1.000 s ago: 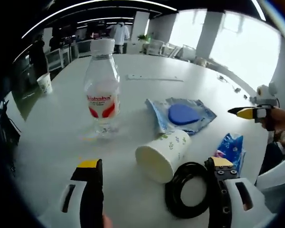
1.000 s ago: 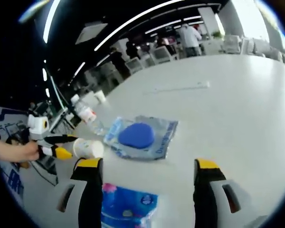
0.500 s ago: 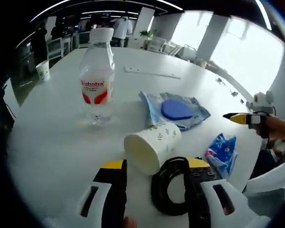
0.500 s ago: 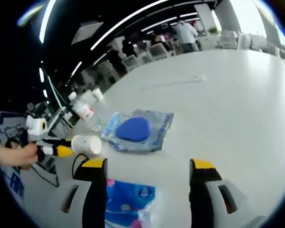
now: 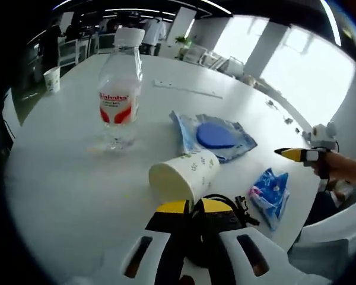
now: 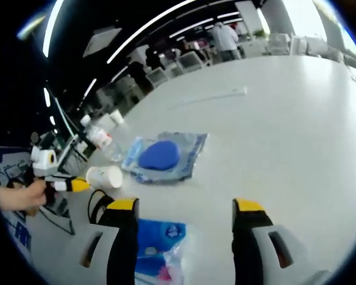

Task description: Arrange the tabletop items into an orderly group along one side of the table until the central work area is clear of visible clutter.

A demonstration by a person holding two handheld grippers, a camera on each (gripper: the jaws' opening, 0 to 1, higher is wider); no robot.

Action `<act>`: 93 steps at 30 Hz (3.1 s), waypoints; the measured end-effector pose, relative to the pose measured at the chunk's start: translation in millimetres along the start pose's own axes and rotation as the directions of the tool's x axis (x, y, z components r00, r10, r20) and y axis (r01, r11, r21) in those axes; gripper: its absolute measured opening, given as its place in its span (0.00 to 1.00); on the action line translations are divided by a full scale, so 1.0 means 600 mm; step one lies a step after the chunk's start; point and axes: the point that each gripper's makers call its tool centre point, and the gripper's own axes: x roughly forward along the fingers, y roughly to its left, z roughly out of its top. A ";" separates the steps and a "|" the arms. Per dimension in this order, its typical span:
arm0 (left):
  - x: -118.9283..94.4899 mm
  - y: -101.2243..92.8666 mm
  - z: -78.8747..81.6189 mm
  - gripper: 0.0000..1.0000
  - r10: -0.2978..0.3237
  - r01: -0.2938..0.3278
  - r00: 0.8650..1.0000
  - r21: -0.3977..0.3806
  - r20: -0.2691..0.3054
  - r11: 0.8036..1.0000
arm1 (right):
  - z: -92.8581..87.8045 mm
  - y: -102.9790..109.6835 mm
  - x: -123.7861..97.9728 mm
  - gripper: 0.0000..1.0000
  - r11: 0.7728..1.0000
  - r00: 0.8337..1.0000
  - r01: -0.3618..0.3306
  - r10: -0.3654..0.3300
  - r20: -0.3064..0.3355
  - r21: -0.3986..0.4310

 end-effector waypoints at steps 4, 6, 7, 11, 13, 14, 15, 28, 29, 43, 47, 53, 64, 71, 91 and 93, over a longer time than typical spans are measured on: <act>0.003 -0.003 0.004 0.00 0.001 -0.001 1.000 0.010 0.003 1.000 | 0.000 -0.002 -0.002 0.59 1.000 1.000 0.004 -0.005 0.004 0.009; 0.005 -0.003 0.005 0.00 -0.001 0.001 1.000 0.005 0.006 1.000 | -0.001 -0.003 -0.003 0.59 1.000 1.000 0.008 -0.008 0.004 0.012; 0.004 -0.006 0.008 0.00 -0.001 0.001 1.000 0.013 0.012 1.000 | -0.002 -0.004 -0.004 0.59 1.000 1.000 0.009 -0.009 0.003 0.012; -0.002 -0.001 0.013 0.00 0.008 -0.009 1.000 0.067 0.014 0.998 | -0.007 -0.006 -0.008 0.58 1.000 1.000 0.012 -0.012 0.003 0.018; -0.007 0.000 0.020 0.00 0.011 -0.012 1.000 0.093 0.013 0.996 | -0.010 -0.008 -0.010 0.58 1.000 1.000 0.015 -0.016 0.003 0.023; -0.011 0.002 0.025 0.00 0.021 -0.022 1.000 0.127 0.012 0.992 | -0.011 -0.008 -0.011 0.58 1.000 1.000 0.016 -0.017 0.004 0.026; -0.016 0.001 0.029 0.00 0.029 -0.029 1.000 0.155 0.007 0.988 | -0.013 -0.009 -0.012 0.58 0.999 1.000 0.017 -0.017 0.005 0.034; -0.027 -0.011 0.076 0.00 0.124 -0.077 0.989 0.456 -0.074 0.887 | -0.024 -0.015 -0.017 0.57 0.997 1.000 0.017 -0.019 0.016 0.070; -0.025 -0.008 0.079 0.00 0.131 -0.079 0.988 0.474 -0.078 0.877 | -0.024 -0.015 -0.018 0.57 0.997 1.000 0.017 -0.018 0.017 0.072; -0.022 0.004 0.106 0.00 0.197 -0.023 0.954 0.601 -0.225 0.799 | -0.044 -0.029 -0.026 0.55 0.993 0.999 0.021 -0.024 0.023 0.115; -0.019 -0.001 0.120 0.00 0.200 -0.012 0.950 0.612 -0.241 0.790 | -0.049 -0.034 -0.026 0.55 0.992 0.999 0.020 -0.023 0.028 0.126; -0.009 -0.004 0.123 0.00 0.211 0.026 0.929 0.622 -0.305 0.782 | -0.054 -0.041 -0.030 0.55 0.989 0.999 0.021 -0.027 0.039 0.149; 0.002 -0.005 0.134 0.00 0.287 0.030 0.890 0.673 -0.355 0.739 | -0.053 -0.046 -0.042 0.55 0.979 0.996 0.008 -0.027 0.090 0.202; 0.020 -0.017 0.145 0.00 0.331 0.030 0.869 0.705 -0.369 0.708 | -0.065 -0.055 -0.056 0.52 0.969 0.992 0.005 -0.036 0.122 0.247; 0.028 -0.020 0.179 0.00 0.487 0.040 0.792 0.828 -0.367 0.559 | -0.034 -0.028 -0.065 0.53 0.958 0.969 -0.112 0.047 0.244 0.263; 0.032 -0.016 0.180 0.00 0.502 0.050 0.781 0.839 -0.371 0.541 | -0.036 -0.028 -0.067 0.53 0.956 0.966 -0.121 0.052 0.252 0.267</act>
